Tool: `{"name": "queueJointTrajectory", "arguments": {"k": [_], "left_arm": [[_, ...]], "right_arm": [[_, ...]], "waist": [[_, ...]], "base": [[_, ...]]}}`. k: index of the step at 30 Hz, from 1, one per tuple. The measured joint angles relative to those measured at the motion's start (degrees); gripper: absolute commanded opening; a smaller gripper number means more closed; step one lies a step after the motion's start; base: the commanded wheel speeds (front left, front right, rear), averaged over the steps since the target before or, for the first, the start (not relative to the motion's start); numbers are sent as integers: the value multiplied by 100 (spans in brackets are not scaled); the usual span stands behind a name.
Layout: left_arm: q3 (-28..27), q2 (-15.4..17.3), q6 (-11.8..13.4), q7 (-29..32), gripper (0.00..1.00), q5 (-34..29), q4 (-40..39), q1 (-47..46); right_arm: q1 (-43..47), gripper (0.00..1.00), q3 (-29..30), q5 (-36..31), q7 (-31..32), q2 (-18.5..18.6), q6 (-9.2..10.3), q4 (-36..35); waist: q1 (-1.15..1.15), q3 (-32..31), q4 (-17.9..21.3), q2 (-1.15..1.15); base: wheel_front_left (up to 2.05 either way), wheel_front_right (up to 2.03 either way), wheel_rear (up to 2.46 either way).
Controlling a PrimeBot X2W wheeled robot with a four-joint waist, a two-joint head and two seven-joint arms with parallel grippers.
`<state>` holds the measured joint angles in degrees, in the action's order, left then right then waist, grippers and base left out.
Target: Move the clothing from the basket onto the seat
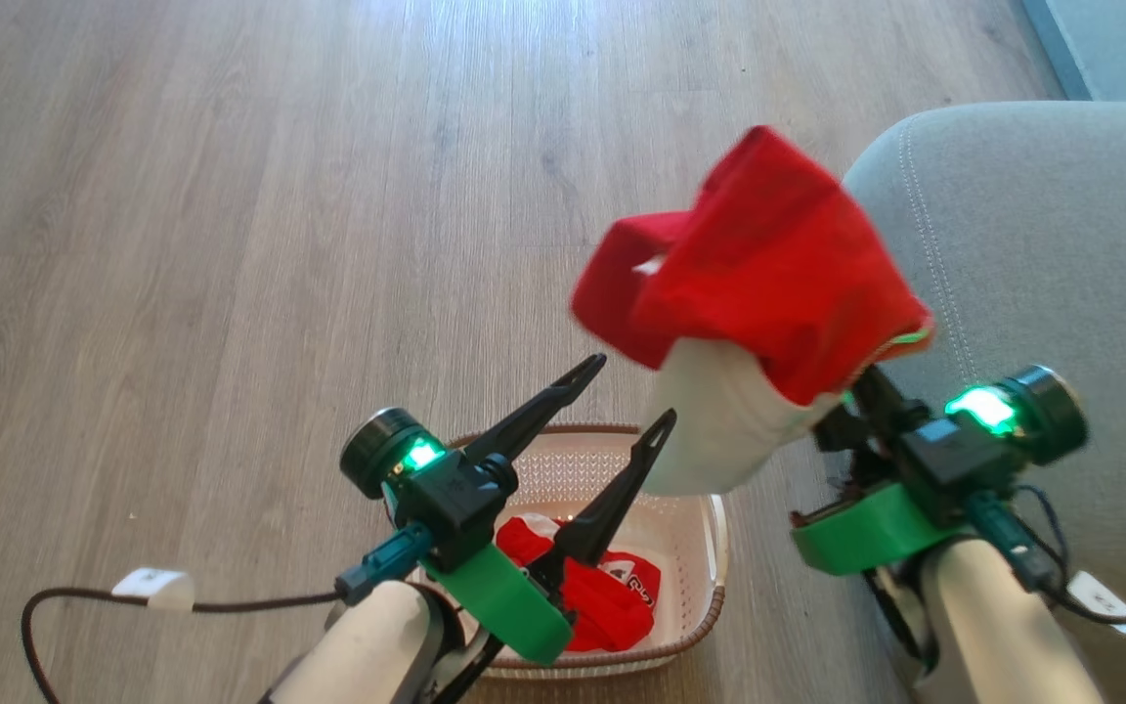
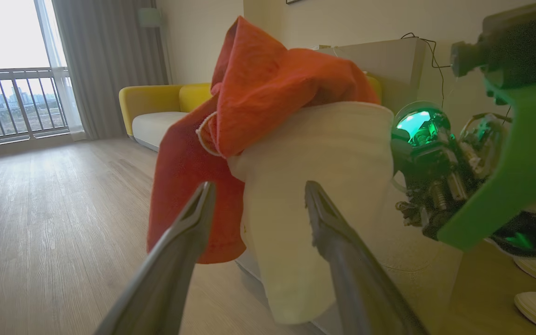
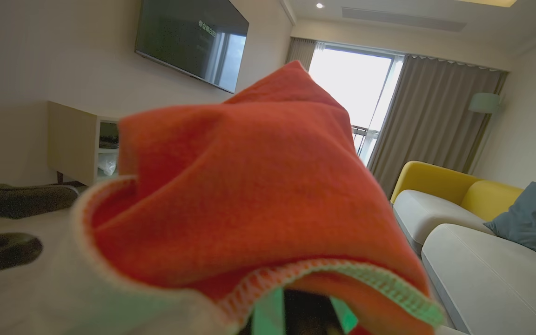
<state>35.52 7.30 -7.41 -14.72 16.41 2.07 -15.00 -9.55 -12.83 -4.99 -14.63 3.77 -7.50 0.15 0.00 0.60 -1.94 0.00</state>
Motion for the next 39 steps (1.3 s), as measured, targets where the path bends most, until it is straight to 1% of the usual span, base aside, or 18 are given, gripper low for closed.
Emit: {"name": "queueJointTrajectory", "arguments": {"k": [12,16,20,22,24,32,39], "left_arm": [[43,57,0,0,100,-136,192,236],[87,116,0,0,100,-136,245,253],[149,167,0,0,100,-135,288,404],[155,171,0,0,100,-127,331,487],[140,149,0,0,100,5,405,504],[171,146,0,0,100,27,591,588],[145,144,-1,0,100,30,655,594]], "right_arm": [[489,0,1014,-55,0,-41,0,-37],[632,0,1357,-55,0,-63,0,69],[705,0,1532,-23,0,-68,0,226],[705,0,1627,51,0,-82,0,321],[737,0,1773,230,0,-93,0,497],[853,0,1905,265,0,-113,0,907],[853,0,1931,313,0,-113,0,1053]], "waist": [[0,-4,27,0],[0,4,66,0],[0,18,90,0],[0,21,92,0],[0,25,84,0],[0,11,73,0],[0,-11,76,0]], "base": [[0,0,0],[0,0,0],[0,0,0],[0,0,0],[0,0,0],[0,0,0],[0,0,0]]}}
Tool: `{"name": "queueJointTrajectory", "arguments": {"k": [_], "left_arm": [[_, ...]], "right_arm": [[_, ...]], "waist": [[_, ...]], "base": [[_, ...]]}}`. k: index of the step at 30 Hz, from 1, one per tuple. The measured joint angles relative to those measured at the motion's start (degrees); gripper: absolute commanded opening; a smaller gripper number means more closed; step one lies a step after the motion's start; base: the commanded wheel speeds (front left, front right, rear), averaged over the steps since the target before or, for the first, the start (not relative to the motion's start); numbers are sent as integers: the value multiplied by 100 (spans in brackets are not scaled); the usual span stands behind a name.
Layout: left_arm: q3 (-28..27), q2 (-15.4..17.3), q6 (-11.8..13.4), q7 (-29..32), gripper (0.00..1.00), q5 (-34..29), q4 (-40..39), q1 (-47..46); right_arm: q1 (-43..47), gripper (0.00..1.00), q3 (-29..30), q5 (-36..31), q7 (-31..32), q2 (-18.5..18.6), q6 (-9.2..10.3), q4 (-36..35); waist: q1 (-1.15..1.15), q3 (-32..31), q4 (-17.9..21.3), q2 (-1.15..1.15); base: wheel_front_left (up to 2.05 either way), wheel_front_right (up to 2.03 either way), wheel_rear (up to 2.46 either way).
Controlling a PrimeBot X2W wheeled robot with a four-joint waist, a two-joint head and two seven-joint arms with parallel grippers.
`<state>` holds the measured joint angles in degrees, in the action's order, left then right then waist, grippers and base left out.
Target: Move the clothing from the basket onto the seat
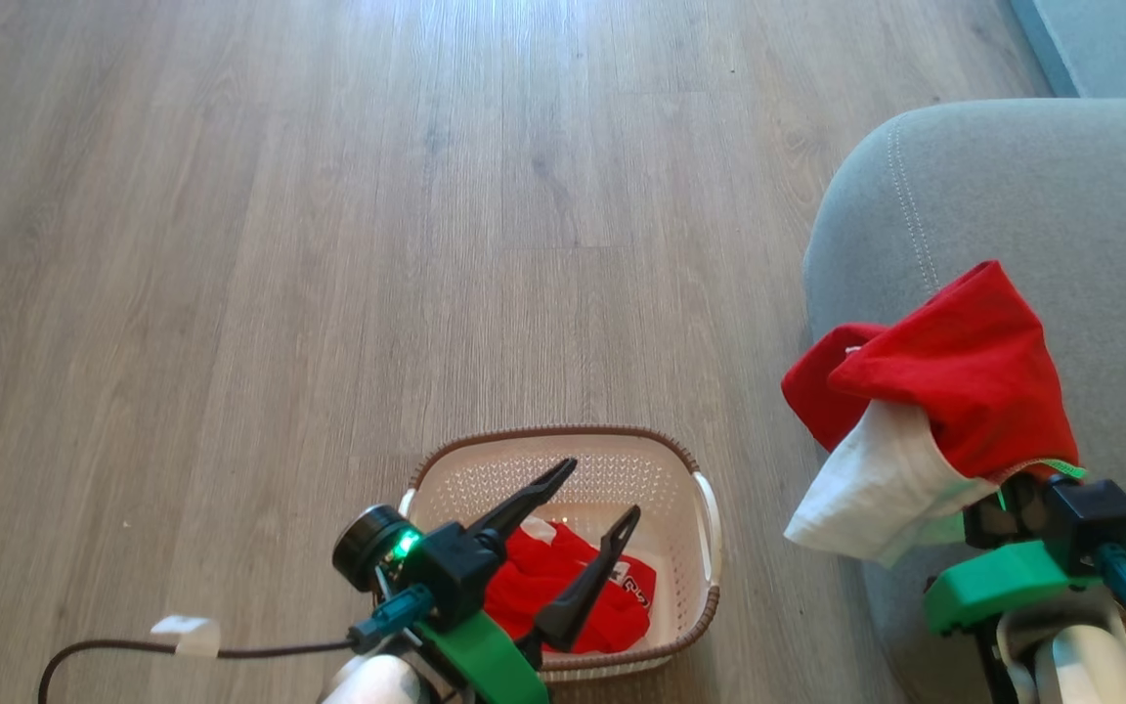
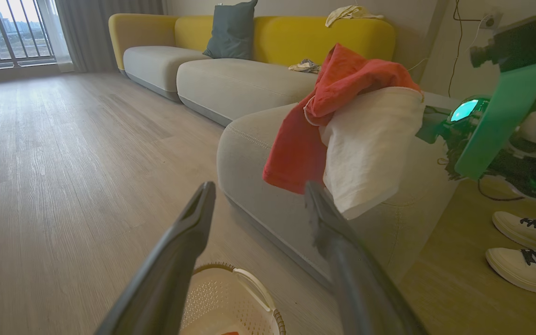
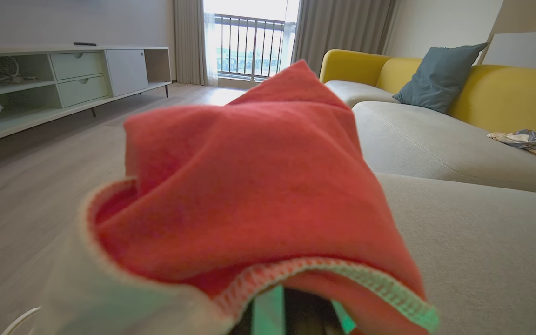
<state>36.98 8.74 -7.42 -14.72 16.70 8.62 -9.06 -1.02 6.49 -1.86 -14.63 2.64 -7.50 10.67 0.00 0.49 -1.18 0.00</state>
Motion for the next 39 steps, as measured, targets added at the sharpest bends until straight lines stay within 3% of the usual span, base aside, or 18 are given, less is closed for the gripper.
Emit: {"name": "queueJointTrajectory", "arguments": {"k": [21,29,39], "left_arm": [[-129,-31,1,1,100,-10,112,115],[-186,-103,1,1,100,-29,73,108],[-309,-125,1,1,100,-78,-42,58]], "right_arm": [[-10,0,-2,33,1,-3,0,-23],[-69,0,18,-18,1,-4,0,-167],[-94,0,0,-21,1,-13,0,-380]], "waist": [[0,-6,170,0],[0,52,590,0],[0,199,1386,0]], "base": [[0,0,0],[0,0,0],[0,0,0]]}}
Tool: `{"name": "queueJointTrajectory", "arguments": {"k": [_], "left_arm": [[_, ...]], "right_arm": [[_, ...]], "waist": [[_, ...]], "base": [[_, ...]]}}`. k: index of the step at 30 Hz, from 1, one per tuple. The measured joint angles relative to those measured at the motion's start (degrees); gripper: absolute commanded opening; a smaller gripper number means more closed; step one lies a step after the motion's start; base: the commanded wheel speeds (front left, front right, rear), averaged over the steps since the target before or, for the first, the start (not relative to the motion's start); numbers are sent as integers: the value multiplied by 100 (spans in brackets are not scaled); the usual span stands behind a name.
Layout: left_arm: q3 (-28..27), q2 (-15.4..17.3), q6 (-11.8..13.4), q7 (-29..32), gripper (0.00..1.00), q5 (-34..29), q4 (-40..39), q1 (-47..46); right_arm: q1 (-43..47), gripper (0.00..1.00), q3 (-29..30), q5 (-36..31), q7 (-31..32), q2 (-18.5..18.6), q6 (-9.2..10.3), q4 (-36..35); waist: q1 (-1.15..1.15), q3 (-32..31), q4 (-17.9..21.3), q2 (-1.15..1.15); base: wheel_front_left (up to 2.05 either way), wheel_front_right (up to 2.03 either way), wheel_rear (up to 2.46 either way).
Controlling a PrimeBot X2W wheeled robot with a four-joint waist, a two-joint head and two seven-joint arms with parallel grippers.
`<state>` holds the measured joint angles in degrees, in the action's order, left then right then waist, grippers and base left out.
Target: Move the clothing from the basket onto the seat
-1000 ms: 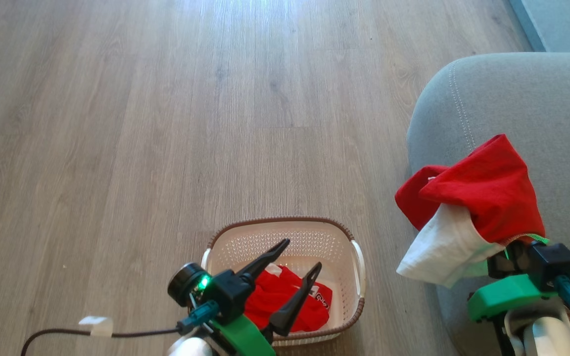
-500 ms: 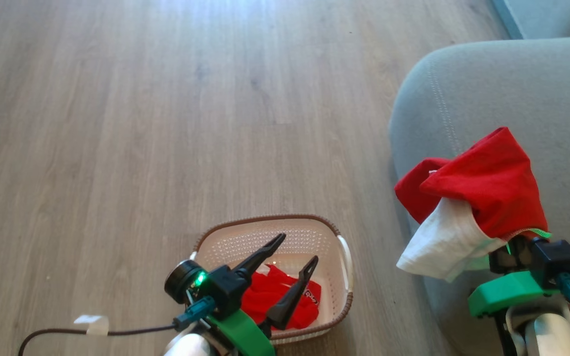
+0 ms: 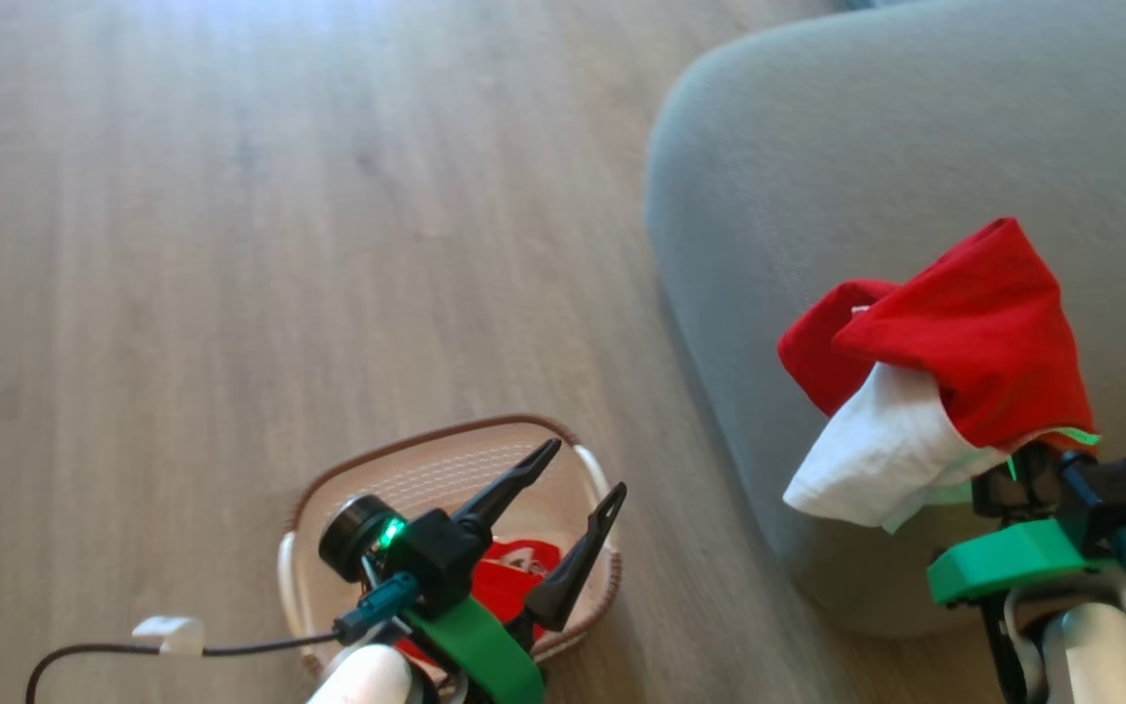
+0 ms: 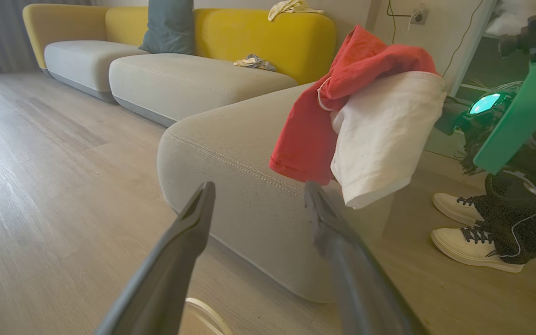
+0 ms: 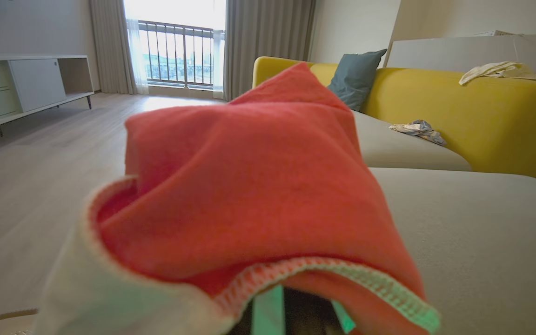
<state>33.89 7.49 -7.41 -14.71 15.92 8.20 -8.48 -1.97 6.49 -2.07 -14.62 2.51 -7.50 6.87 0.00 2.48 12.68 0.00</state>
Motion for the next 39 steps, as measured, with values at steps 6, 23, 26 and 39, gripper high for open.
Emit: {"name": "queueJointTrajectory", "arguments": {"k": [6,23,26,39], "left_arm": [[5,22,0,0,100,-38,-68,-196],[404,199,0,-1,100,-77,-181,-812],[543,235,-1,-1,100,-63,-169,-914],[556,260,-1,-1,100,-63,-175,-939]], "right_arm": [[-115,0,0,10,0,-5,0,-129],[-58,0,559,448,-1,-24,0,-627],[21,0,669,534,-1,-27,0,-692],[132,0,820,598,0,-40,0,-732]], "waist": [[0,193,551,0],[-1,946,1714,0],[-1,1034,1777,0],[0,1078,1804,0]], "base": [[0,0,0],[0,0,0],[0,0,0],[0,0,0]]}}
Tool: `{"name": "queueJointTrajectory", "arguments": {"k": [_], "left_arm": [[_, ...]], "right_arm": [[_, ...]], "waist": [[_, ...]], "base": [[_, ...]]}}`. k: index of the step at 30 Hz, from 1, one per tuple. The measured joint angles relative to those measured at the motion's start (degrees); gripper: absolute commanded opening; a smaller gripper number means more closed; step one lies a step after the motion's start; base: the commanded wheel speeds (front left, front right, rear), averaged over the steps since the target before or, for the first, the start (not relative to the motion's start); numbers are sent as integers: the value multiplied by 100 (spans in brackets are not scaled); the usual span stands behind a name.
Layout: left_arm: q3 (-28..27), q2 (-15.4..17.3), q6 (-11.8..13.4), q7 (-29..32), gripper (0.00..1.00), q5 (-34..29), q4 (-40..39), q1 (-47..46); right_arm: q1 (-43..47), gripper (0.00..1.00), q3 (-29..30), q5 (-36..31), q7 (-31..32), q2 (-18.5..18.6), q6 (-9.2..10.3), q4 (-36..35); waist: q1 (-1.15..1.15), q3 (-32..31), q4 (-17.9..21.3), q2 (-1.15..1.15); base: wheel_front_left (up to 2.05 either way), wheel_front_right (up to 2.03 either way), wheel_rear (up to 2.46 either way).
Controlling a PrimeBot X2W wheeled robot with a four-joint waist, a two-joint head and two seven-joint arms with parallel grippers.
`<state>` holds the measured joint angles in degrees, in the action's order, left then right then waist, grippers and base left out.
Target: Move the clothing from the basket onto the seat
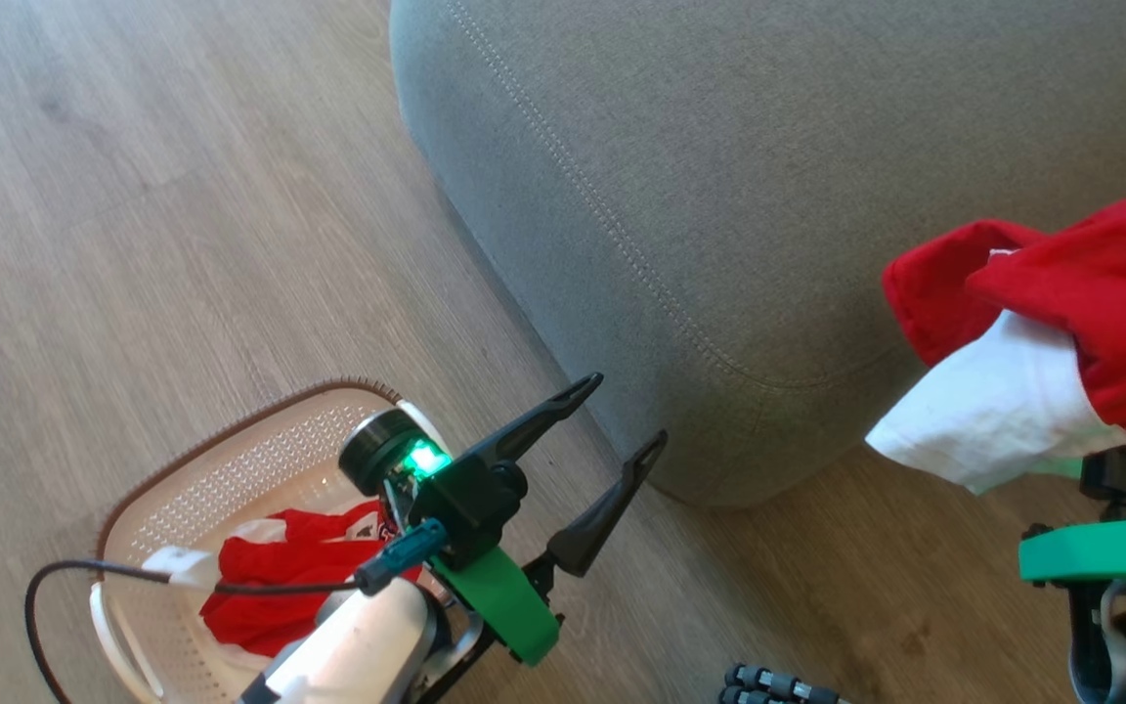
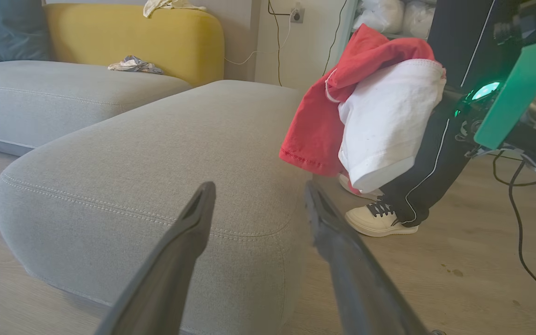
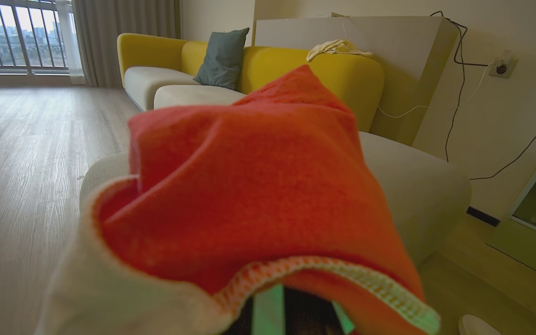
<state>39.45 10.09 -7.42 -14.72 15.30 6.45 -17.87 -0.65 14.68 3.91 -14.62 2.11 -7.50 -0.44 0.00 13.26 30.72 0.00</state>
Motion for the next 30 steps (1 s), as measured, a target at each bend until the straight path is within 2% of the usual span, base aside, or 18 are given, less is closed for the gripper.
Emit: {"name": "queueJointTrajectory", "arguments": {"k": [6,13,19,23,30], "left_arm": [[-37,51,0,0,100,-21,-98,1],[-80,356,0,0,100,-133,-286,-6],[-102,688,0,0,100,-186,-386,-141],[-54,821,0,0,100,-186,-480,-418],[55,976,0,0,100,-176,-556,-622]], "right_arm": [[-225,0,42,-114,0,-1,0,-92],[-1358,0,113,-272,-1,-1,0,-194],[-2471,0,207,-300,-1,12,0,66],[-3049,0,478,-203,-2,301,0,513],[-4234,0,854,279,-2,899,0,1922]], "waist": [[0,120,-3,0],[0,535,0,0],[-1,984,1,0],[-1,1271,-113,0],[-1,1684,-432,0]], "base": [[0,0,0],[0,0,0],[0,0,0],[0,0,0],[0,0,0]]}}
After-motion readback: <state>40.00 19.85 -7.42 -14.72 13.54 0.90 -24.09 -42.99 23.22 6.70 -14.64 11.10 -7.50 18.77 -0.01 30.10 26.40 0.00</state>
